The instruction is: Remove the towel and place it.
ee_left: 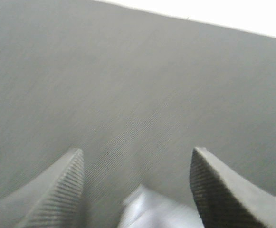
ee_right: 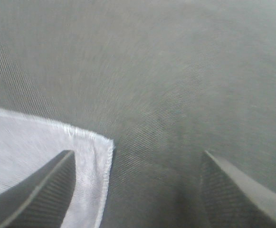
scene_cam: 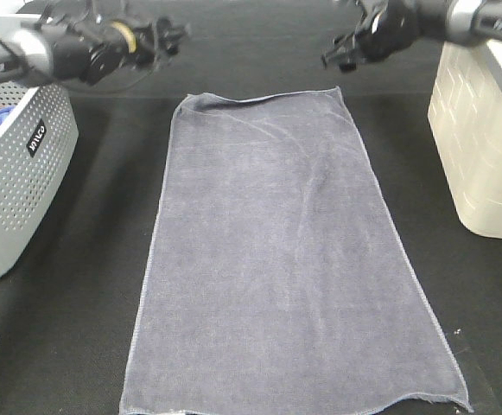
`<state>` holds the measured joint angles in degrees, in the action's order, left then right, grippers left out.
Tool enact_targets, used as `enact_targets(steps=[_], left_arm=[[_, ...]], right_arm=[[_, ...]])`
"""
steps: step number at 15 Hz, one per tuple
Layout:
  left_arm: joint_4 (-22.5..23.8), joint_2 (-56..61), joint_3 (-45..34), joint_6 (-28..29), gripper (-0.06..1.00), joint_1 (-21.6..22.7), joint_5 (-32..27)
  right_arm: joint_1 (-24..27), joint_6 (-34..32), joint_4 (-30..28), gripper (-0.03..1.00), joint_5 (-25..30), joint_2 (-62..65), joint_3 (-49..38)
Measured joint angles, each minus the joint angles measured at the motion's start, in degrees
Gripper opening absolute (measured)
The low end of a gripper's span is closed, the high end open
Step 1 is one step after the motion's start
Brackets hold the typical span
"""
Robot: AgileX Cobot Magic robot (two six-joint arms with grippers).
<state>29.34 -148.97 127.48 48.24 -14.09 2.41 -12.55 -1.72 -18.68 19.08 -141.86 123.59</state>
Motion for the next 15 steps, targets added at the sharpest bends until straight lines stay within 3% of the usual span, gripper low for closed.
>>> enact_targets(steps=[3, 6, 8, 11, 13, 15], left_arm=[[3.61, 5.04, 1.09, -2.75, 0.62, -2.52, -4.87], [3.44, 11.4, 1.15, -12.09, 0.62, -4.98, -20.74], [1.49, 14.5, 1.15, -18.85, 0.62, -6.47, -30.14], [-6.93, 21.72, 1.15, -32.03, 0.62, -9.57, -49.27], [-10.14, 25.61, 1.2, -34.26, 0.62, -9.97, -61.54], [-10.08, 28.71, 1.2, -35.87, 0.62, -9.97, -70.3]], right_arm=[[0.0, 0.0, 4.81, 0.69, 7.45, 4.64, 0.0], [0.0, 0.0, 10.2, 0.69, 16.1, 9.8, 0.0], [0.0, 0.57, 13.06, 0.69, 21.94, 12.66, 0.0], [0.0, 4.7, 19.25, 0.69, 34.43, 18.68, 0.0], [0.0, 5.79, 21.94, 0.69, 43.49, 22.35, 0.0], [-0.06, 5.96, 22.8, 0.69, 49.73, 24.75, 0.0]])
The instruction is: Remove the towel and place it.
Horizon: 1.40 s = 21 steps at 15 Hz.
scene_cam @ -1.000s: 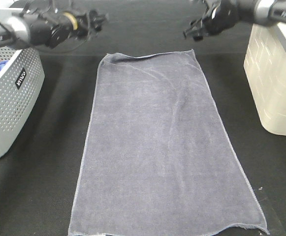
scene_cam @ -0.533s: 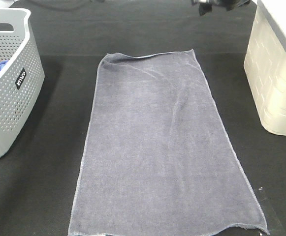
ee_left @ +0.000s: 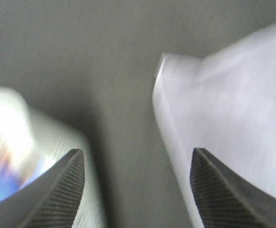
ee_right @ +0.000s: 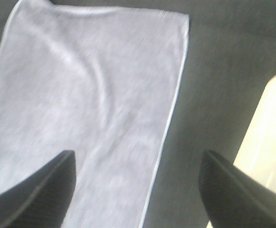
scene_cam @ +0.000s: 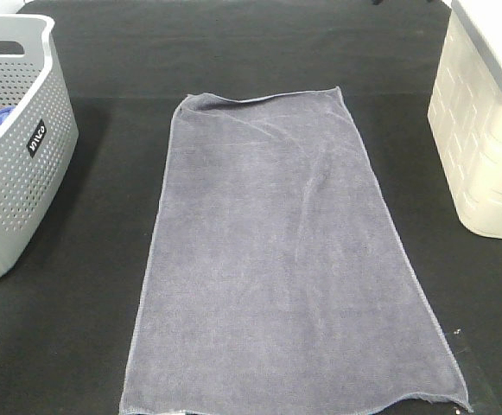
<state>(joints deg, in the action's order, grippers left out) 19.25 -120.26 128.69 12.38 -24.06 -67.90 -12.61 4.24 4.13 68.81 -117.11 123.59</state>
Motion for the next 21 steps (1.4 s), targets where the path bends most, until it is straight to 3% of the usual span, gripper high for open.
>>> enact_targets(steps=[5, 10, 16, 19, 21], left_arm=[[0.63, 13.87, -7.96, -1.2, 0.62, 0.0, -1.38], [-0.11, 36.96, -34.49, 0.74, 0.62, 0.0, -1.49], [-3.44, 67.09, -75.29, 3.72, 0.62, 0.0, -1.83], [-6.47, 81.13, -88.18, 2.52, 0.62, 0.0, -2.12], [-10.2, 90.13, -91.9, -1.26, 0.62, 0.0, -2.29]], right_arm=[[0.0, -0.4, 1.09, 0.69, 0.46, 12.72, -11.86], [0.0, -0.4, 1.2, 0.69, 0.92, 31.68, -36.78], [0.0, -0.46, 1.2, 0.69, 0.97, 50.88, -63.37], [0.0, -0.46, 1.26, 0.69, 1.03, 59.53, -75.0], [0.0, -0.46, 1.26, 0.69, -0.52, 66.29, -82.22]])
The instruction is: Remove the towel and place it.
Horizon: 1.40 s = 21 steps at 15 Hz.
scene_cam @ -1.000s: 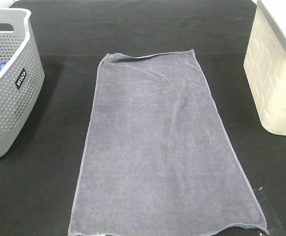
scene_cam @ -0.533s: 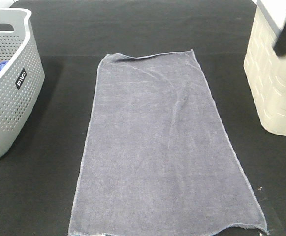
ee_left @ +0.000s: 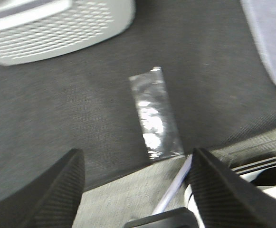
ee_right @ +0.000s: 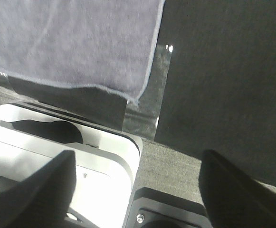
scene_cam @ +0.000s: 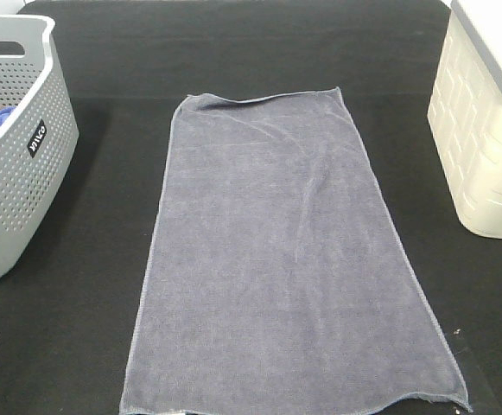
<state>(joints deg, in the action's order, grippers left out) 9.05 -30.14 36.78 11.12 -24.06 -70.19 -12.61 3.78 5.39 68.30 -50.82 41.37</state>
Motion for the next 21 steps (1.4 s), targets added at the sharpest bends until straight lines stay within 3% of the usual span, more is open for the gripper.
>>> enact_targets(steps=[4, 13, 21], left_arm=[[-4.87, 15.18, -3.55, -11.12, 0.62, 0.0, 0.97], [-7.68, 19.88, -7.51, -15.18, 0.62, 0.0, 9.57], [-9.51, 19.88, -7.51, -18.05, 0.62, 0.0, 9.74]], right_arm=[[0.0, 0.74, 0.0, 0.69, -3.95, 13.87, -9.34], [0.0, 3.67, 0.34, 0.69, -7.1, 37.82, -12.38], [0.0, 4.07, 0.34, 0.69, -7.1, 39.71, -12.38]])
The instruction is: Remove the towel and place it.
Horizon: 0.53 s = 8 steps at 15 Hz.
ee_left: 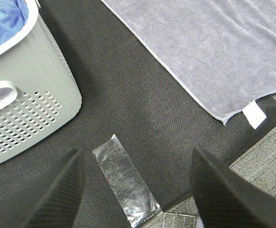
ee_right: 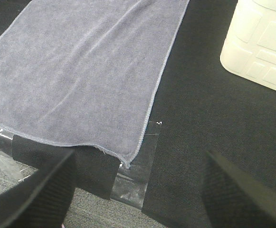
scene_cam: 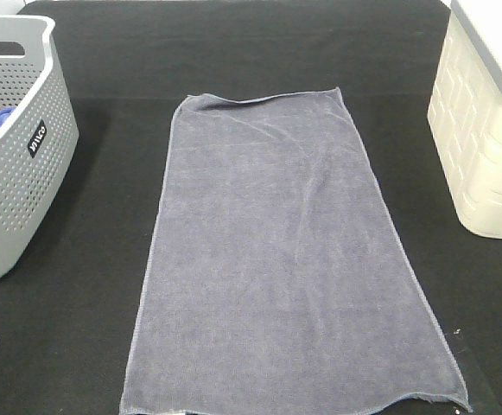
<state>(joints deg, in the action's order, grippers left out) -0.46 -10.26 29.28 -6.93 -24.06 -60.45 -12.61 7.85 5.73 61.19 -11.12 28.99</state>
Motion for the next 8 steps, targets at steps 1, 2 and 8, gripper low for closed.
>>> enact_targets(steps=[1, 2, 8], left_arm=[[0.0, 0.0, 0.0, 0.0, 0.62, 0.0, 0.0], [0.0, 0.0, 0.0, 0.0, 0.62, 0.0, 0.0], [0.0, 0.0, 0.0, 0.0, 0.62, 0.0, 0.0]], right_arm=[[0.0, 0.0, 0.0, 0.69, 0.0, 0.0, 0.0], [0.0, 0.0, 0.0, 0.69, 0.0, 0.0, 0.0], [0.0, 0.0, 0.0, 0.69, 0.0, 0.0, 0.0]])
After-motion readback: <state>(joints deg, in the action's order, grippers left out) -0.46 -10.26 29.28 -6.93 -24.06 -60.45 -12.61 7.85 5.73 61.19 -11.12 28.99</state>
